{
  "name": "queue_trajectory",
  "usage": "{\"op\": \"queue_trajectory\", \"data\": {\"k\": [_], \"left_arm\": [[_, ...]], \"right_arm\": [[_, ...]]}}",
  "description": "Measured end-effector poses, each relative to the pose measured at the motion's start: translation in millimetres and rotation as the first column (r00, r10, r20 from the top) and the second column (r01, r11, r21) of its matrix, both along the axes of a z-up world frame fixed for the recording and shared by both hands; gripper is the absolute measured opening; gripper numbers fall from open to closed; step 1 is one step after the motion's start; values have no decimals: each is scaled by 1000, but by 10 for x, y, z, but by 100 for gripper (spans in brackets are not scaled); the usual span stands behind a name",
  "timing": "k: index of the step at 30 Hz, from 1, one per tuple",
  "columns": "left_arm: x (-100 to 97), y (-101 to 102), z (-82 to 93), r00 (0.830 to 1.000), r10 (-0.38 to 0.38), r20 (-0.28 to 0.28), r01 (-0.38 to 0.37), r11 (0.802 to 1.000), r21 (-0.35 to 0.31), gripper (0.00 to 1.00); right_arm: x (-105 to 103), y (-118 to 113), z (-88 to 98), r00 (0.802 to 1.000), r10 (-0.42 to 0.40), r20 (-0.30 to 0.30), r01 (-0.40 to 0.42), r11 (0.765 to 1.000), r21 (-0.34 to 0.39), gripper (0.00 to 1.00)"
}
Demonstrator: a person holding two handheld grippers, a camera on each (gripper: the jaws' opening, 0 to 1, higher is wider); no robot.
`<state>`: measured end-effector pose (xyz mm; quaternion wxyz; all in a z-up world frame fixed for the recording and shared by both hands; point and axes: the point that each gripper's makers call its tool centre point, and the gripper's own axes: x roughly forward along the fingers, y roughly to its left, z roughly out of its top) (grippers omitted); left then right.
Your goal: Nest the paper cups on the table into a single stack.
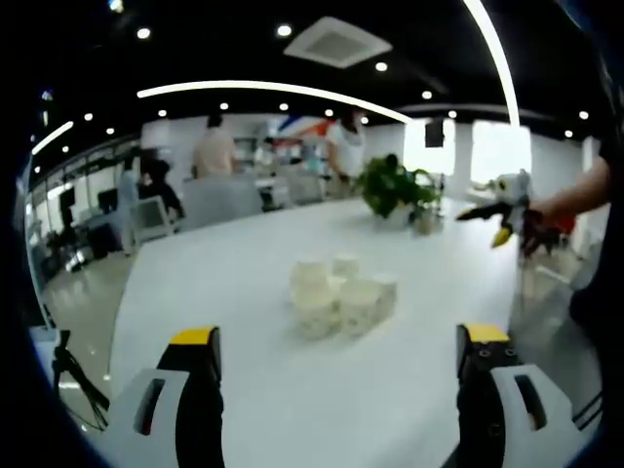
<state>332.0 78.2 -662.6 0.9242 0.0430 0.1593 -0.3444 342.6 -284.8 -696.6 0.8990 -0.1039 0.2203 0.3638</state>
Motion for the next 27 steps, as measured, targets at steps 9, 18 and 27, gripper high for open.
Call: {"op": "queue_trajectory", "data": {"k": [9, 18, 27], "left_arm": [[-27, -23, 14, 1000, -5, 4, 5, 1000, -7, 100], [-33, 10, -8, 1000, 2, -4, -2, 1000, -7, 100], [-12, -61, -7, 1000, -1, -2, 1, 1000, -23, 100]], "right_arm": [[-41, 28, -13, 1000, 4, -5, -4, 1000, -5, 100], [-50, 33, -3, 1000, 3, -3, -3, 1000, -4, 100], [-77, 36, -35, 1000, -6, -13, 7, 1000, 6, 100]]}}
